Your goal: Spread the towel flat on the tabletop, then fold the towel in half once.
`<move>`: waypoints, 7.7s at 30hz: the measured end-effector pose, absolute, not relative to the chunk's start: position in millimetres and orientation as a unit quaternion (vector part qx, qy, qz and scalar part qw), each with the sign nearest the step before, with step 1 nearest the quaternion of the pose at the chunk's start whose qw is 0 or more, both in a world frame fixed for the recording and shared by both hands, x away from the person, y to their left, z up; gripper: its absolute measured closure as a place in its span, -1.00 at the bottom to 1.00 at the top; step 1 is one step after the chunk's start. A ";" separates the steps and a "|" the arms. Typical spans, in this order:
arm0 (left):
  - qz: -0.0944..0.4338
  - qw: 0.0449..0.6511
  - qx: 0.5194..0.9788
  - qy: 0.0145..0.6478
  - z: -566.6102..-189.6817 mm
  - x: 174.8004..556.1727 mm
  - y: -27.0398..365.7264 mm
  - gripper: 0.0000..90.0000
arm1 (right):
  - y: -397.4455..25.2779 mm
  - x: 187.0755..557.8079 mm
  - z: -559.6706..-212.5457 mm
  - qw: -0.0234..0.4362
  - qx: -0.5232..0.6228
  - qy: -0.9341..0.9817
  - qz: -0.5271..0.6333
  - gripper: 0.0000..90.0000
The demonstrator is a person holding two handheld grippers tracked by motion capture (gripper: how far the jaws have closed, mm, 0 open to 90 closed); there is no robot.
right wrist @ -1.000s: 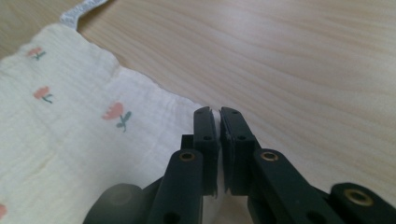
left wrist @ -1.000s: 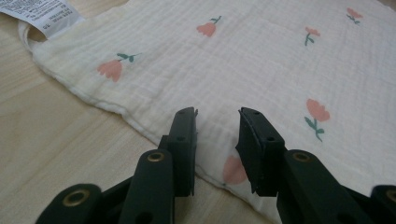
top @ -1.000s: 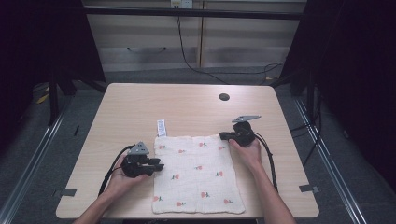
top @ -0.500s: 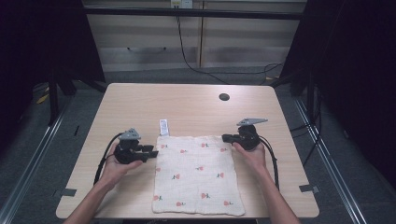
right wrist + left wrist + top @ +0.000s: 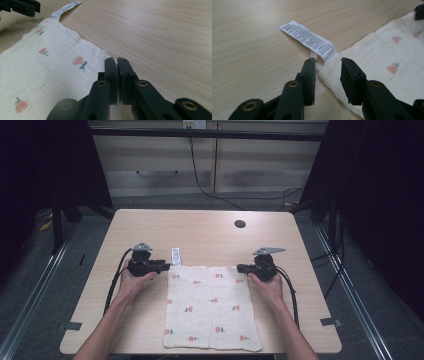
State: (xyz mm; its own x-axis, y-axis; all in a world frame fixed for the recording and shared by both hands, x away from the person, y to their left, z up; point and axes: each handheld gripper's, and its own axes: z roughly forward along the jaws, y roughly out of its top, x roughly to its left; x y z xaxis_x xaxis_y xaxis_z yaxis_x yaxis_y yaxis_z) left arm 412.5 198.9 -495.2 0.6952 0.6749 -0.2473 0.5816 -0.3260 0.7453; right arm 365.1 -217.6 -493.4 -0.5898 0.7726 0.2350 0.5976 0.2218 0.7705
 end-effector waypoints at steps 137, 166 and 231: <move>0.040 0.432 0.865 0.251 -478.2 288.1 196.1 0.88 | -242.2 243.0 -477.5 0.069 0.391 0.807 0.438 0.87; 0.027 0.443 0.848 0.290 -480.5 313.3 192.8 0.58 | -254.9 260.5 -469.1 0.081 0.413 0.794 0.438 0.42; 0.056 0.384 0.878 0.281 -499.3 354.0 168.9 0.43 | -238.9 324.5 -506.6 0.064 0.427 0.811 0.395 0.95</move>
State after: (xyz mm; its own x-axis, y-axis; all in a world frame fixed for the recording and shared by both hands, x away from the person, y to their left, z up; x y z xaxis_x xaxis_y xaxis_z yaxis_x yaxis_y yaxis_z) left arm 354.0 168.9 -499.3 0.8360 0.5363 -0.1166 0.4494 -0.5471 0.7062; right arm 324.5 -238.9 -506.6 -0.6263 0.7437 0.2336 0.6421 0.3222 0.6957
